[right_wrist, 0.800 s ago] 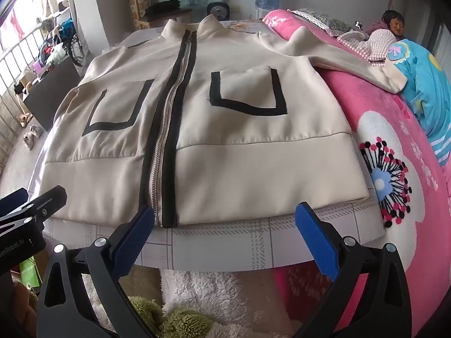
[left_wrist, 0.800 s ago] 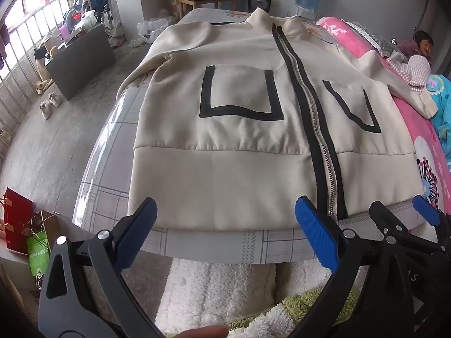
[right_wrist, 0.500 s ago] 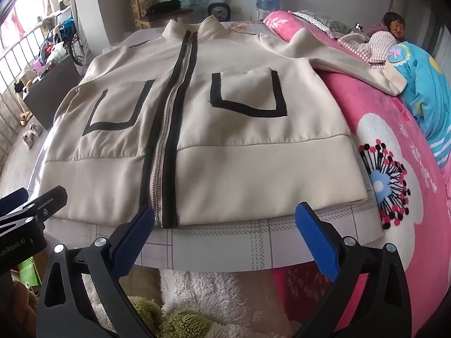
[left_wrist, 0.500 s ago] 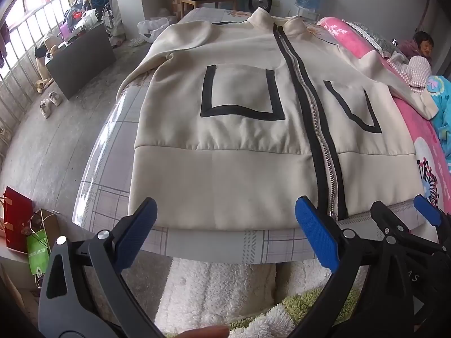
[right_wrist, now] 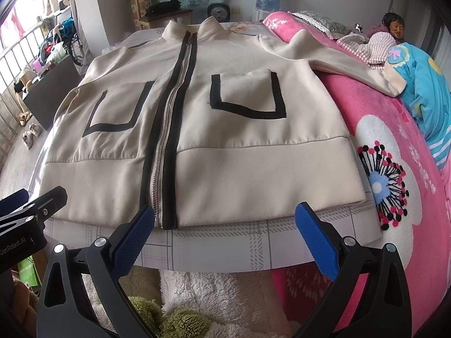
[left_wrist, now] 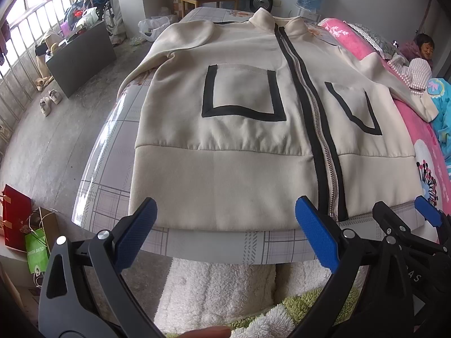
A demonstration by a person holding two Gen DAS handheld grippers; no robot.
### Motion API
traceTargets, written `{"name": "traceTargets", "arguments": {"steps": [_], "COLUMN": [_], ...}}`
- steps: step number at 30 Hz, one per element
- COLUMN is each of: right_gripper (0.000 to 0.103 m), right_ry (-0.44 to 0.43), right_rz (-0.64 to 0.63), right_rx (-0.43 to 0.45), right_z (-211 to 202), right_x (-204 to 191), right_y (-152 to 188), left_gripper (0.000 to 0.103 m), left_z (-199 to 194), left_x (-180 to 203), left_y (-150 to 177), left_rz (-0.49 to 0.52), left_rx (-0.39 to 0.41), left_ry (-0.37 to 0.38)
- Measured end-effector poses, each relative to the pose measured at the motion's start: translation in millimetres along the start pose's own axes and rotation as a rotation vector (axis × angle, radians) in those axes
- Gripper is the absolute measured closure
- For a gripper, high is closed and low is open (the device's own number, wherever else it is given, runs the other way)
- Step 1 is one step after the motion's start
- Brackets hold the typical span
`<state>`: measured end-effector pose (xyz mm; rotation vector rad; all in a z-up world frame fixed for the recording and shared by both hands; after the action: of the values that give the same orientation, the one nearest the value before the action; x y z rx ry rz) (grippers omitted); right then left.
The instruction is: Fold large clothes
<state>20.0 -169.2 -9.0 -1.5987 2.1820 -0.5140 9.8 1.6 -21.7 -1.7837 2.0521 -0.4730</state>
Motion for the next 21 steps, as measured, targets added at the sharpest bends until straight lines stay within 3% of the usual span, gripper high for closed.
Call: {"name": "traceTargets", "arguments": {"steps": [21], "right_gripper": [0.006], "right_ry": [0.004], "right_rz": [0.003], "right_rx": [-0.002], "right_z": [-2.6], "right_x": [-2.5], "right_y": [-3.4], "left_gripper": [0.008], "left_z": [-3.0], "left_x": [-6.8], "left_y": [-2.6], "left_rz": [-0.007], "left_rx": [-0.004], "left_ry": [0.006]}}
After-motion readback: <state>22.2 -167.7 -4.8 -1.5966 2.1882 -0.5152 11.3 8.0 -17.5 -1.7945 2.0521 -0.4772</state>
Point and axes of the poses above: each gripper's, at about its wrist camera, not at the fingertips, and z roughly the way its jaws point, x to its right, y to its underside, the point moved 2 cm from there along z, roughly the way its jaws point, and after that the axes turned 13 degrees about z, right-handed, at the moved point
